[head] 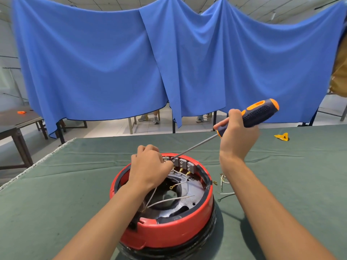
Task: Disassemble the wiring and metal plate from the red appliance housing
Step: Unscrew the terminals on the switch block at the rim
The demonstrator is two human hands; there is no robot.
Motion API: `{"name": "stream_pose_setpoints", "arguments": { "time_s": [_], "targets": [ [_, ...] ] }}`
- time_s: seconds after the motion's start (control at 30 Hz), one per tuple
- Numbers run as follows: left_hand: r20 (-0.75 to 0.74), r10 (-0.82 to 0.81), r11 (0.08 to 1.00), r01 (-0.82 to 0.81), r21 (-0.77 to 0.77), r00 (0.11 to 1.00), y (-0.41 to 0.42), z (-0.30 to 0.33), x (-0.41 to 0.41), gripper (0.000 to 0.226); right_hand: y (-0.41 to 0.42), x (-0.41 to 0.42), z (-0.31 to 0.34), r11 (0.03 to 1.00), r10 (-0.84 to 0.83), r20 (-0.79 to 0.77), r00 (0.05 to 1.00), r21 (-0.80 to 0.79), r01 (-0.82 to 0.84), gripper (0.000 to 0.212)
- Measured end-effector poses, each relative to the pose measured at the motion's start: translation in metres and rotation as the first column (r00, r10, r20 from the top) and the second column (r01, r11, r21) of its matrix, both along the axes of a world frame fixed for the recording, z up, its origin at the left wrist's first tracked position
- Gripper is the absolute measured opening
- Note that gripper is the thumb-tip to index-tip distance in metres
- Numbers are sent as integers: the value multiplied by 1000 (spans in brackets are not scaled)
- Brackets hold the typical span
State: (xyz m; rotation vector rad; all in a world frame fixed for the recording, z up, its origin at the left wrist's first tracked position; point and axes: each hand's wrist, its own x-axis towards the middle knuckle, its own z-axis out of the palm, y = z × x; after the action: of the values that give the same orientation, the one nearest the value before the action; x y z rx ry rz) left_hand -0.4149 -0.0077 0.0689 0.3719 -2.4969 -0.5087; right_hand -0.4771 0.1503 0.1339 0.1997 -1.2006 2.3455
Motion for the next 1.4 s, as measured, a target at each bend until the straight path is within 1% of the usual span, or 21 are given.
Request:
{"name": "stream_pose_setpoints", "arguments": {
  "time_s": [0.1,0.17,0.23,0.3,0.37,0.43,0.47,0.53,0.63,0.7,0.73,0.87,0.97,1.13,1.17,1.2,1.23,1.27,1.3,1.33,1.4],
  "targets": [
    [-201,-17,996,34,78,979,4,3,4,28,3,0,2,996,-24,-53,998,84,28,27],
    [-267,-3,995,29,94,964,6,5,6,23,3,3,-3,967,-7,-105,994,252,34,23],
    [-304,-16,992,53,115,952,6,6,7,20,-1,9,-10,901,44,-143,989,434,23,15],
    [-353,-52,983,110,145,934,8,8,8,17,-6,15,-16,810,71,-196,978,584,58,26],
    [-407,-63,951,179,254,911,9,10,9,17,-12,18,-19,711,147,-218,965,701,50,33],
    [-453,-46,831,286,477,890,8,14,9,15,-15,18,-20,593,221,-177,959,805,12,29],
    [-469,-30,733,338,590,882,6,16,10,14,-16,19,-20,535,247,-146,958,845,-9,25],
    [-485,9,528,408,745,874,2,21,11,12,-18,20,-23,466,315,-103,943,883,-59,19],
    [-489,24,328,455,828,872,-2,25,12,13,-23,24,-28,433,399,-128,908,899,-63,16],
    [-489,-5,251,475,843,872,-1,25,12,16,-26,25,-30,440,439,-146,886,895,-71,15],
    [-486,-20,235,476,847,874,-1,25,13,18,-27,26,-31,443,447,-156,881,894,-66,14],
    [-452,-58,298,447,843,890,0,24,12,30,-30,29,-31,416,469,-239,850,909,26,12],
    [-446,-63,333,440,834,893,-2,22,12,30,-30,29,-31,427,481,-275,833,903,52,16],
    [-367,-78,329,371,868,927,-3,19,9,30,-22,10,-31,455,285,-294,912,879,141,14],
    [-340,-96,403,349,846,935,-3,16,9,29,-18,4,-30,449,238,-309,921,876,179,13],
    [-295,-121,553,311,773,948,-3,12,8,26,-13,-2,-30,419,190,-331,924,879,229,12],
    [-227,-139,736,254,628,964,-4,7,7,20,-7,-9,-31,367,148,-352,924,887,279,11],
    [-145,-146,878,195,438,979,-4,4,6,15,0,-16,-32,303,118,-358,926,901,310,10],
    [-72,-142,952,156,265,987,-3,1,5,12,7,-23,-35,237,98,-342,934,920,312,11],
    [-22,-141,978,142,153,990,-2,-1,4,11,13,-30,-38,177,80,-310,947,940,292,11],
    [22,-153,988,152,34,988,0,-3,0,21,24,-41,-47,81,48,-241,969,968,237,14]
  ]
}}
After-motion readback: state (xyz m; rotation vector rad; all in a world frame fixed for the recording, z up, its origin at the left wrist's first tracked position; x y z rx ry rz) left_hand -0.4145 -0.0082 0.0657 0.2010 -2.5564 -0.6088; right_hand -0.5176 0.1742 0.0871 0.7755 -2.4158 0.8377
